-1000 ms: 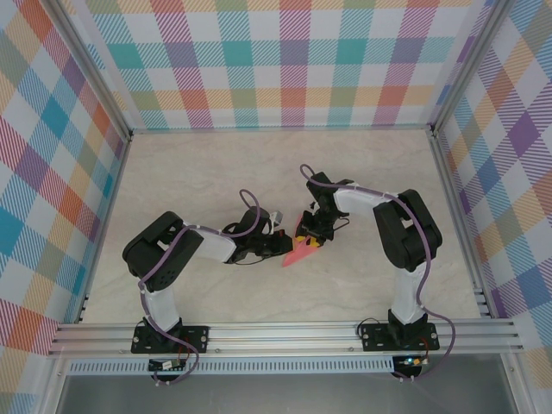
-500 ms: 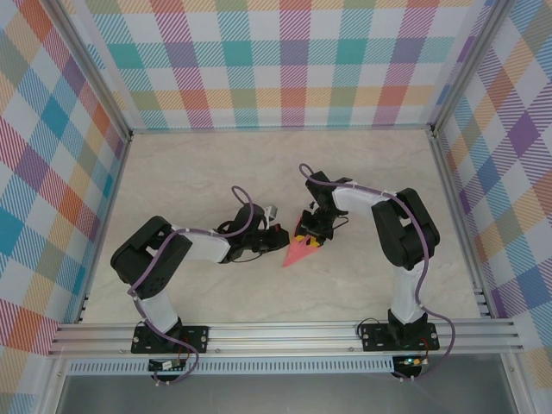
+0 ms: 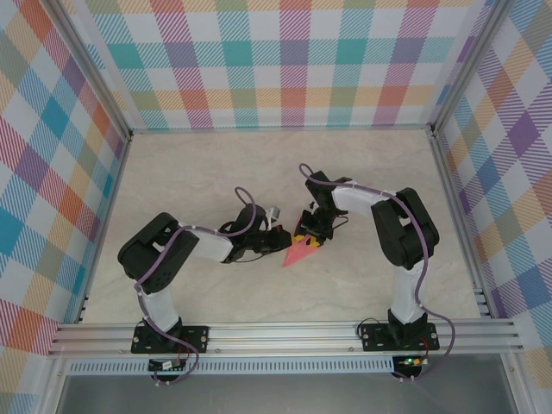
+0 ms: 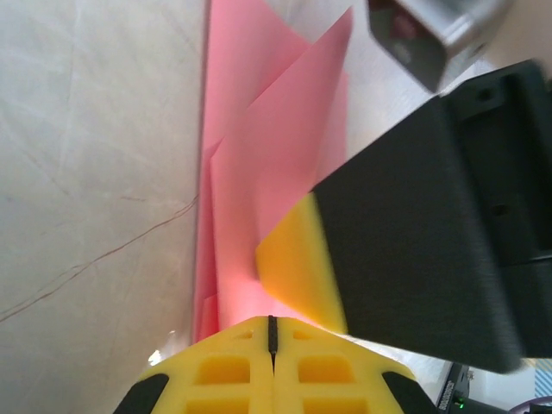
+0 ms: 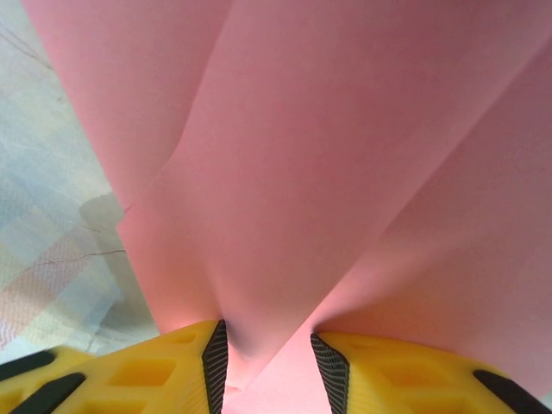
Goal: Fold a paper plane with a square sheet of paper (pick it up from the middle)
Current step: Fourth fold the wing at the center of the table.
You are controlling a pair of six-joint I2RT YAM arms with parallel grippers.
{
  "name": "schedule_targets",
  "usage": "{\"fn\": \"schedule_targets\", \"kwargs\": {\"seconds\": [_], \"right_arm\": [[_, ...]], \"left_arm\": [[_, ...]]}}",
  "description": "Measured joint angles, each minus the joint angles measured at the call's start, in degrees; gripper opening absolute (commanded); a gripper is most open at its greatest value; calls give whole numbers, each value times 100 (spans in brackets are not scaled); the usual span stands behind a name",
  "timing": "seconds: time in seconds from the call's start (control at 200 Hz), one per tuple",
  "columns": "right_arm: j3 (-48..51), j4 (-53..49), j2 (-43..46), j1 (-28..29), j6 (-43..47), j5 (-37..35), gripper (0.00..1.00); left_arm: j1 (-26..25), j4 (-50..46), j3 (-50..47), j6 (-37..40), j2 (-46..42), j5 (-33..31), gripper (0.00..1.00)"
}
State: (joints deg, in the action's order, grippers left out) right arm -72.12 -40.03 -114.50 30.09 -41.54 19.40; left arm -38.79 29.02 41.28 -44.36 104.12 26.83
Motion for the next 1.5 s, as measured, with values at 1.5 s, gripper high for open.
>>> {"fn": "schedule_targets", "kwargs": {"seconds": [1.5], "right_arm": [[1628,1587,2457,66,-201,-590,32]], "left_arm": [[-2,-955,546,144,308,55,0]]}}
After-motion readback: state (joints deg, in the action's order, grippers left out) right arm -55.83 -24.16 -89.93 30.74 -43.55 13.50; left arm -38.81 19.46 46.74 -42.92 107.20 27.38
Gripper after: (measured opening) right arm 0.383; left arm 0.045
